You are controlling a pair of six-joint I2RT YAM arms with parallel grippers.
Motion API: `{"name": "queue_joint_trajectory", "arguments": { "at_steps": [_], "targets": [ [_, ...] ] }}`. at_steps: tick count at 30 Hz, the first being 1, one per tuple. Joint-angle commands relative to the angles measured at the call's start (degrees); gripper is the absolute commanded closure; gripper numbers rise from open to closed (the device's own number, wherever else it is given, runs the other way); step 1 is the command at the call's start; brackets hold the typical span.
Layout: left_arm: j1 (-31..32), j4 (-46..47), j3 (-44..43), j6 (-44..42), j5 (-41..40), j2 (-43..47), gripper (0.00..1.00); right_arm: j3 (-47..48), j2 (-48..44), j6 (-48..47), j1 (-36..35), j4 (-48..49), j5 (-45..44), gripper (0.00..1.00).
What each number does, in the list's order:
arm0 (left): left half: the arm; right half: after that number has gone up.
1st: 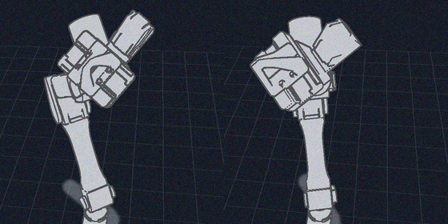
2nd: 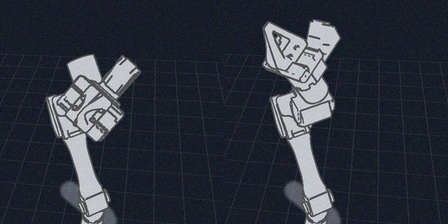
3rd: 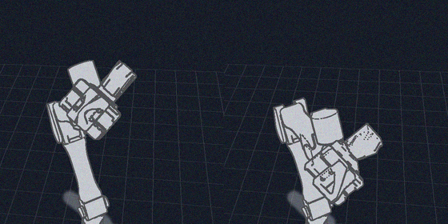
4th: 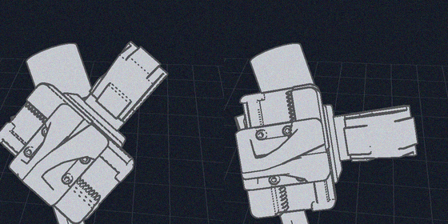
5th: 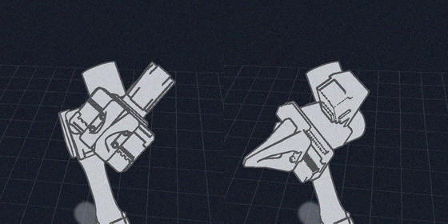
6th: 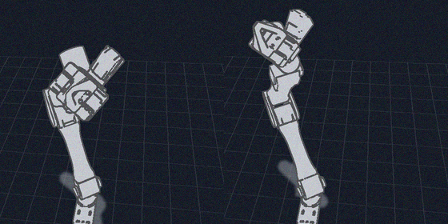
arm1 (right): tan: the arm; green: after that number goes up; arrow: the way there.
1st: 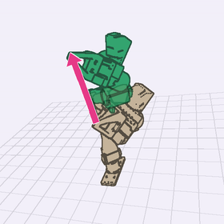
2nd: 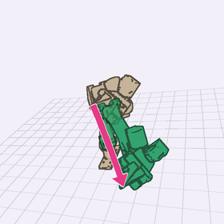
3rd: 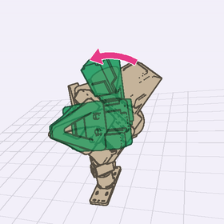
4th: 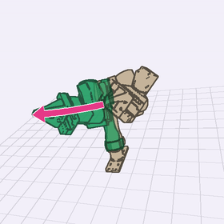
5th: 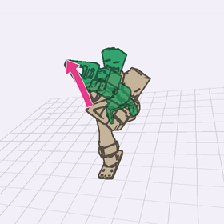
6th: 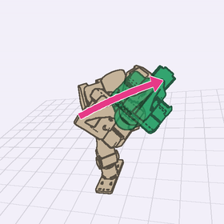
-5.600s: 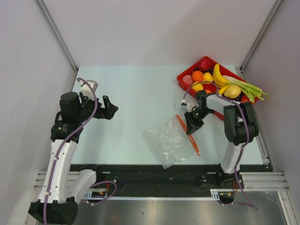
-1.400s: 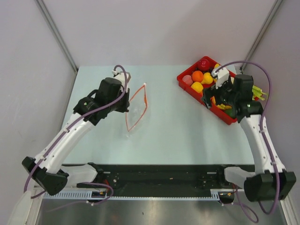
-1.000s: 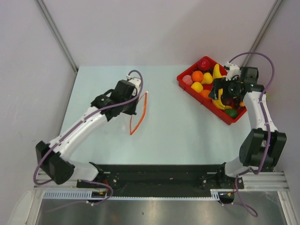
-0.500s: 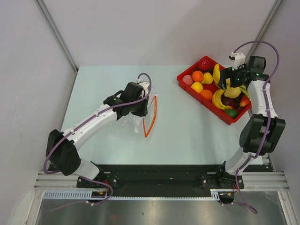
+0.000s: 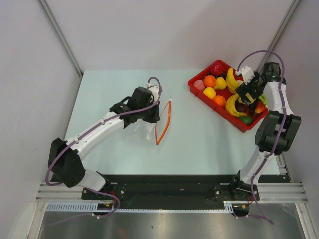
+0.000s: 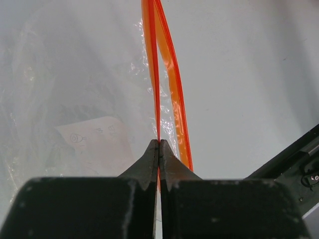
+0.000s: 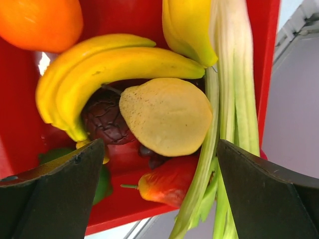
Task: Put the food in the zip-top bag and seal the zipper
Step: Pick up the fake fruit from the bin.
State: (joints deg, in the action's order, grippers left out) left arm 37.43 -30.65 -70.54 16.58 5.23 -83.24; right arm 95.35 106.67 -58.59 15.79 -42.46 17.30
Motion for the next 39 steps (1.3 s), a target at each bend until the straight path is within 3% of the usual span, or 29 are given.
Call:
{"name": "queue_joint_trajectory", "arguments": {
  "at_steps": [1, 8, 13, 16, 17, 20, 31, 39],
  "targets": [
    [0.19, 2.09, -1.26, -0.49, 1.71, 0.1, 1.0, 4.14, 3.44, -4.69, -0.41, 0.09, -2.71, 0.0],
    [0.19, 1.48, -2.4, -0.93, 1.8, -0.96, 1.0, 4.49, 7.32, -4.96, -1.29, 0.18, -3.67, 0.01],
    [0.19, 1.3, -2.41, -1.11, 1.53, -0.87, 1.0, 4.23, 7.67, -4.96, -1.38, -0.26, -3.15, 0.07],
    [0.19, 1.3, -2.32, -1.2, 1.62, -0.61, 1.0, 4.05, 7.06, -4.7, -1.29, -0.43, -2.97, 0.23],
    [0.19, 1.3, -2.32, -1.11, 1.79, -0.43, 1.0, 4.05, 6.36, -4.43, -1.12, -0.43, -2.63, 0.35],
    [0.1, 1.39, -2.32, -0.93, 2.85, 0.18, 1.0, 4.23, 4.0, -3.47, -0.85, -0.43, -1.22, 0.49],
    [0.1, 2.87, -2.14, 0.82, 4.43, 0.36, 1.0, 7.39, -3.57, 4.0, 1.61, -5.69, 6.6, 0.56],
    [0.01, 7.27, -3.81, 6.97, 10.4, -2.45, 1.0, 7.58, -14.9, 22.09, -3.39, -12.12, 26.36, 0.56]
  ]
}}
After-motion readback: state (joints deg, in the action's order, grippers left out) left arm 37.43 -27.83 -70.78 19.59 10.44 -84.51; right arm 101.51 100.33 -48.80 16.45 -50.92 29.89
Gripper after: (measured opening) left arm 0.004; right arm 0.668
